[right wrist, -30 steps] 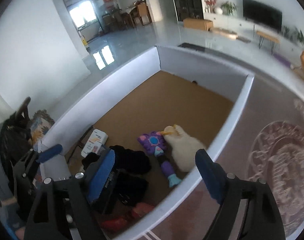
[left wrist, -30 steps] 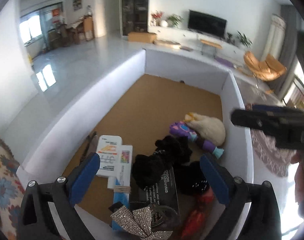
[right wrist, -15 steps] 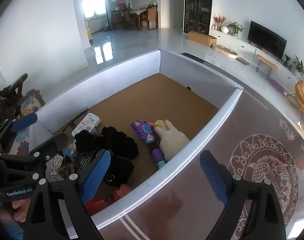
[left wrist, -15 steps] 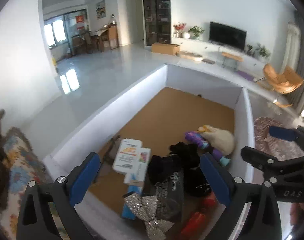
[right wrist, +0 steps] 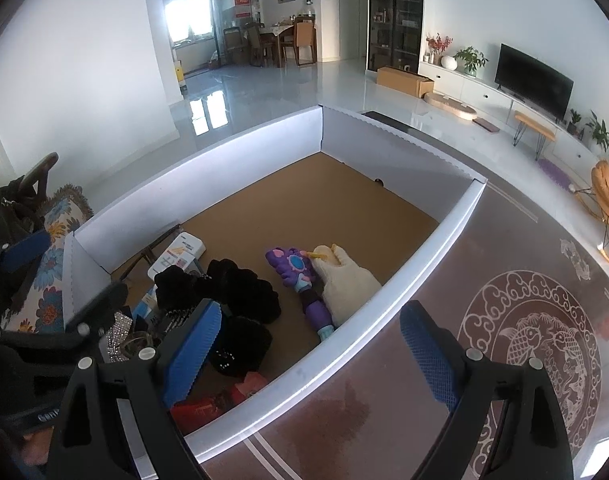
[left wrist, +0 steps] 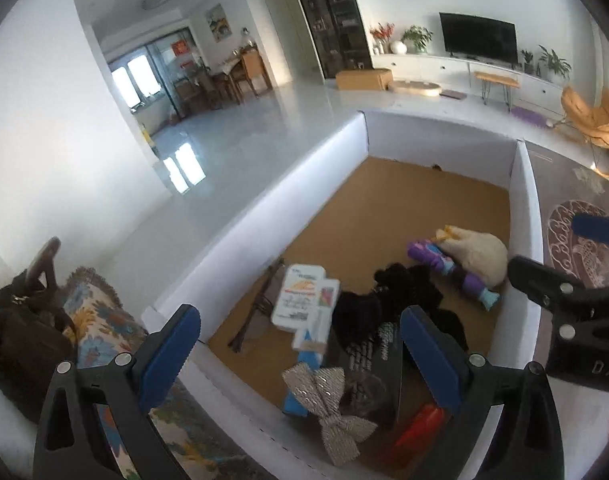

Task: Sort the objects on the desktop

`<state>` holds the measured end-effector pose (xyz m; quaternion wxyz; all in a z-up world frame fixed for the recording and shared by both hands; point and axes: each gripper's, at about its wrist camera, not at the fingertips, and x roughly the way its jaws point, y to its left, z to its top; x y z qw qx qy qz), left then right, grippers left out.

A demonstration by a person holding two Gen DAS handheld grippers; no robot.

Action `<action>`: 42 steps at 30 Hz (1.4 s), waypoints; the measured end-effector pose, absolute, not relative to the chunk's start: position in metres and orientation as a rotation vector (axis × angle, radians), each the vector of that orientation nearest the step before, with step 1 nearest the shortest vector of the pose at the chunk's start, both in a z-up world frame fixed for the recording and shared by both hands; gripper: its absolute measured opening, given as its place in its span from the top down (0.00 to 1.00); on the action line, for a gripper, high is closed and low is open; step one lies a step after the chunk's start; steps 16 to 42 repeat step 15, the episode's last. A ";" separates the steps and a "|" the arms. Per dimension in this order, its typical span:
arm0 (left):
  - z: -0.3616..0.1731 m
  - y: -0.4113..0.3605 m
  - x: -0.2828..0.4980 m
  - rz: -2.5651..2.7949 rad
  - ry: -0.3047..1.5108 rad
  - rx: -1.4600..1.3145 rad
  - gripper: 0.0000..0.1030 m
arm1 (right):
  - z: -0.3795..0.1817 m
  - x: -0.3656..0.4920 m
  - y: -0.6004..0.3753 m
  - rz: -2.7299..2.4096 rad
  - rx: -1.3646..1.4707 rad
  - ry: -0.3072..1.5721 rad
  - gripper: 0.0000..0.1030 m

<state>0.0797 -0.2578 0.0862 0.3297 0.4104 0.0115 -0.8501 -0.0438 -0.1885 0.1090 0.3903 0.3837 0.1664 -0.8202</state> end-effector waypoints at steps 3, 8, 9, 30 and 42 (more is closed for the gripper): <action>0.088 -0.259 0.086 -2.243 0.088 1.051 0.01 | 0.110 -0.046 -0.187 -2.083 0.977 0.410 0.11; 0.093 -0.264 0.094 -2.304 0.180 1.022 0.01 | 0.112 -0.049 -0.186 -2.094 0.972 0.412 0.11; 0.093 -0.265 0.094 -2.312 0.196 1.031 0.01 | 0.112 -0.050 -0.186 -2.095 0.972 0.410 0.11; 0.091 -0.273 0.098 -2.334 0.298 1.009 0.01 | 0.112 -0.052 -0.185 -2.092 0.976 0.388 0.11; 0.091 -0.273 0.098 -2.334 0.298 1.009 0.01 | 0.112 -0.052 -0.185 -2.092 0.976 0.388 0.11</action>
